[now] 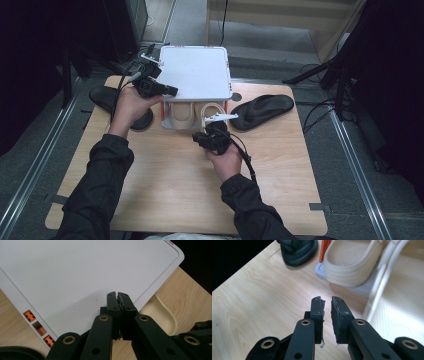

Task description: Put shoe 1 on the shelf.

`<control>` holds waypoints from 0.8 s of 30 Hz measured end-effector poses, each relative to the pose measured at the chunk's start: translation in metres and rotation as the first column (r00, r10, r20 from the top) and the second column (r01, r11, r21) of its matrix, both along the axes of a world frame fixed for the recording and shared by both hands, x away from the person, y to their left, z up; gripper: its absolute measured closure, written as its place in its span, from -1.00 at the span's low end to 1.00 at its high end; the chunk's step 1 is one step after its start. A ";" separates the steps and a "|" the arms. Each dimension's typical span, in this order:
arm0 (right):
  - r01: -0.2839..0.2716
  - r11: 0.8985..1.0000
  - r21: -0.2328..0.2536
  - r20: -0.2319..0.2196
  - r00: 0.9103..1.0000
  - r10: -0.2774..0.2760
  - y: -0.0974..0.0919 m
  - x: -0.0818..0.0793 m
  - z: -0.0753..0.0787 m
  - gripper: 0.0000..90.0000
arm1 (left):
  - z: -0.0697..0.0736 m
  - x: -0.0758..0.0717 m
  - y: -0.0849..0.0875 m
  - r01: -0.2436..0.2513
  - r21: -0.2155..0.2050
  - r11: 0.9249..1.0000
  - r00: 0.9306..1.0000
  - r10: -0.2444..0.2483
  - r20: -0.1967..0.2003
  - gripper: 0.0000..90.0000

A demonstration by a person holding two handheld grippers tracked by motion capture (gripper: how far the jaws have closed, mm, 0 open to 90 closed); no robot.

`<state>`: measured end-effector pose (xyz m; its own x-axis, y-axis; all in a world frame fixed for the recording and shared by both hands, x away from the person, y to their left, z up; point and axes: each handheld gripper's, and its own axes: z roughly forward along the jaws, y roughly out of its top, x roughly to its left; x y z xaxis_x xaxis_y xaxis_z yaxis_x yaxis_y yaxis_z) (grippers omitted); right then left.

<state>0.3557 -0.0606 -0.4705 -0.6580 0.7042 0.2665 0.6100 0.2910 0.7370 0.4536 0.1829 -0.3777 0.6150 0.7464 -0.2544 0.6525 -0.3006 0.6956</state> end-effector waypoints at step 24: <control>-0.005 1.000 0.023 -0.024 1.000 0.005 -0.048 -0.046 -0.016 0.57 | 0.000 0.000 0.000 -0.001 -0.006 1.000 1.000 0.001 0.001 0.96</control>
